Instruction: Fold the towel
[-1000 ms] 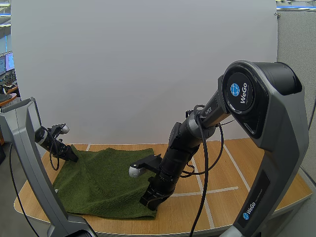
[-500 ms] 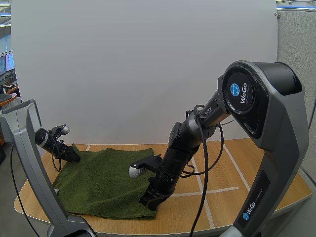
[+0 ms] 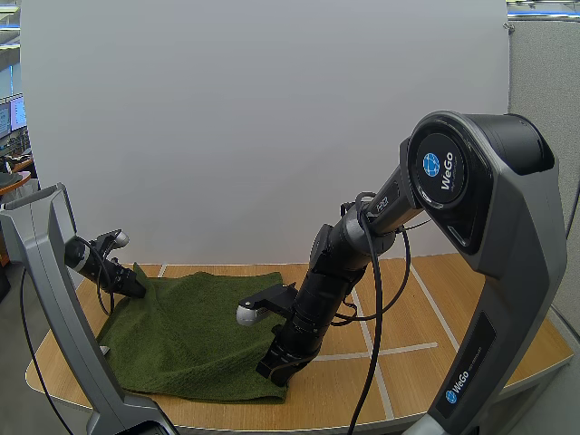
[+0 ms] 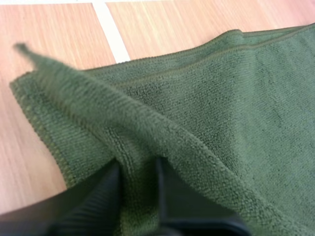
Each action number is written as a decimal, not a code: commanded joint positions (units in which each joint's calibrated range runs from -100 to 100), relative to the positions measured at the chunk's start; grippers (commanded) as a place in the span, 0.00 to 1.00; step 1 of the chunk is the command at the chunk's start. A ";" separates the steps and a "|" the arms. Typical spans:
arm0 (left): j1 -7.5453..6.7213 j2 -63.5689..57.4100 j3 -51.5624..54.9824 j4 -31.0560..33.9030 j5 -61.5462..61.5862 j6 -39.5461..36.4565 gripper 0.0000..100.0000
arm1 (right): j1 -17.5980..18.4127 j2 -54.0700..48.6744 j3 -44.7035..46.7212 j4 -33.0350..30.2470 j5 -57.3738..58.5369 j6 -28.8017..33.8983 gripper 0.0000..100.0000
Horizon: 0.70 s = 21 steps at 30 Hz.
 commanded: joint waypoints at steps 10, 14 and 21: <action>1.08 -1.80 -2.59 1.91 0.30 -0.97 0.00 | 0.11 -0.16 0.34 -0.20 1.10 -0.21 0.00; 1.71 -2.86 -2.59 1.91 0.30 -0.97 0.00 | 0.11 -0.16 0.34 -0.20 1.10 -0.21 0.00; 2.21 -3.52 -2.59 3.34 0.30 -1.09 0.00 | 0.11 -0.16 0.34 -0.20 1.10 -0.21 0.00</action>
